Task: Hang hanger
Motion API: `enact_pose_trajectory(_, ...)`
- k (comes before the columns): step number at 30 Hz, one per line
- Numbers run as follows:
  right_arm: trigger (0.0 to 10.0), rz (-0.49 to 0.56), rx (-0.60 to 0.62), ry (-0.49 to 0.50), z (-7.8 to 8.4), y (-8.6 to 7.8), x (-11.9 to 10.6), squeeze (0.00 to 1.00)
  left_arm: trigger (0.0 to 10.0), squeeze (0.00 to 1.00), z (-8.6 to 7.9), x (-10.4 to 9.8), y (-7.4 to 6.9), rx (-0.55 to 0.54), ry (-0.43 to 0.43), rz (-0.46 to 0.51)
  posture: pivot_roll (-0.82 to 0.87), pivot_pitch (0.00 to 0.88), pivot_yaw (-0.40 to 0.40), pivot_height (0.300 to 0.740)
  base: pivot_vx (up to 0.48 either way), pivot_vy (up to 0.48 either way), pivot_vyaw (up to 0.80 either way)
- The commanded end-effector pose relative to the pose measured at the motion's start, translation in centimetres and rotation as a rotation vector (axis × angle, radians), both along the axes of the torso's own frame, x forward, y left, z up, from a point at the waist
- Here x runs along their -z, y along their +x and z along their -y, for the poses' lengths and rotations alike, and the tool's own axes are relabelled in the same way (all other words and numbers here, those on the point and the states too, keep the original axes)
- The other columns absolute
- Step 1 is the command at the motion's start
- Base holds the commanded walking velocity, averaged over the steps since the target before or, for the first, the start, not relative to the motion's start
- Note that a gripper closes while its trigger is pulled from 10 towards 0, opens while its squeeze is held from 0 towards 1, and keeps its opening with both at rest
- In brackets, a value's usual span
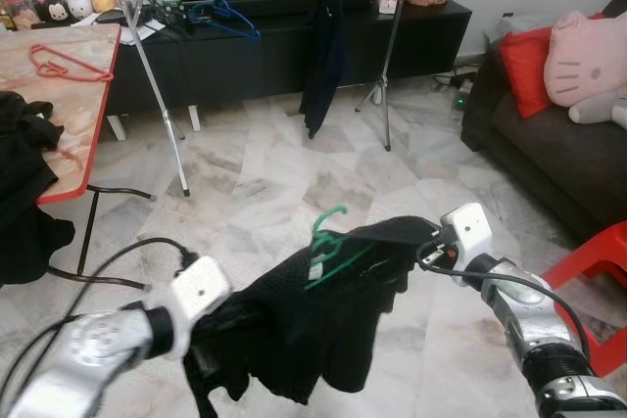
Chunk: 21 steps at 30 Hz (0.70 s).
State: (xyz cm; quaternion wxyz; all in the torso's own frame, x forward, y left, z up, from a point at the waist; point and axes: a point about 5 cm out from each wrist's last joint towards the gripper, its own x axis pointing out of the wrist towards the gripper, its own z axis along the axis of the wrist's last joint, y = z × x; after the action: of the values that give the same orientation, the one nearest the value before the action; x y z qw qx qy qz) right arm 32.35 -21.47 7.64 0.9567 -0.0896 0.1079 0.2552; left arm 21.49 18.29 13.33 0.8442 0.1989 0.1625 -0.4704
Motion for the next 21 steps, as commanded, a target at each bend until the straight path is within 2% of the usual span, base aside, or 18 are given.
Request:
enact_pose_trajectory(1, 0.0, 0.015, 0.001, -0.032, 0.7, 0.3, -0.6, 0.00, 10.0, 0.00, -0.6, -0.8, -0.7, 0.077, 0.024, -0.002, 0.03, 0.000, -0.077, 0.740, 0.000, 0.000, 0.00)
enact_pose_trajectory(4, 0.0, -0.003, -0.011, -0.047, 0.8, 0.1, -0.3, 0.00, 10.0, 0.00, -1.1, -1.1, -1.0, 0.128, 0.045, -0.017, 0.03, 0.000, -0.080, 0.740, 0.000, 0.000, 0.00)
enact_pose_trajectory(7, 0.0, -0.038, -0.036, -0.061, 0.9, -0.3, 0.3, 0.00, 10.0, 0.00, -1.3, -1.8, -1.5, 0.206, -0.011, -0.054, 0.03, 0.000, -0.084, 0.740, 0.000, 0.000, 0.00)
enact_pose_trajectory(11, 0.0, -0.075, -0.036, -0.083, 1.5, -0.8, 1.0, 0.00, 10.0, 0.00, -1.9, -2.9, -1.2, 0.200, -0.096, -0.035, 0.02, 0.000, -0.090, 0.740, 0.000, 0.000, 0.00)
enact_pose_trajectory(15, 0.0, -0.105, -0.020, -0.095, 2.1, -1.1, 1.5, 0.00, 10.0, 0.00, -2.7, -3.8, -1.5, 0.206, -0.162, -0.054, 0.02, 0.000, -0.096, 0.740, 0.000, 0.000, 0.00)
enact_pose_trajectory(21, 0.0, -0.133, 0.009, -0.109, 2.8, -1.4, 2.0, 0.00, 10.0, 0.00, -3.1, -4.1, -2.5, 0.283, -0.133, -0.106, 0.03, 0.000, -0.101, 0.740, 0.000, 0.000, 0.00)
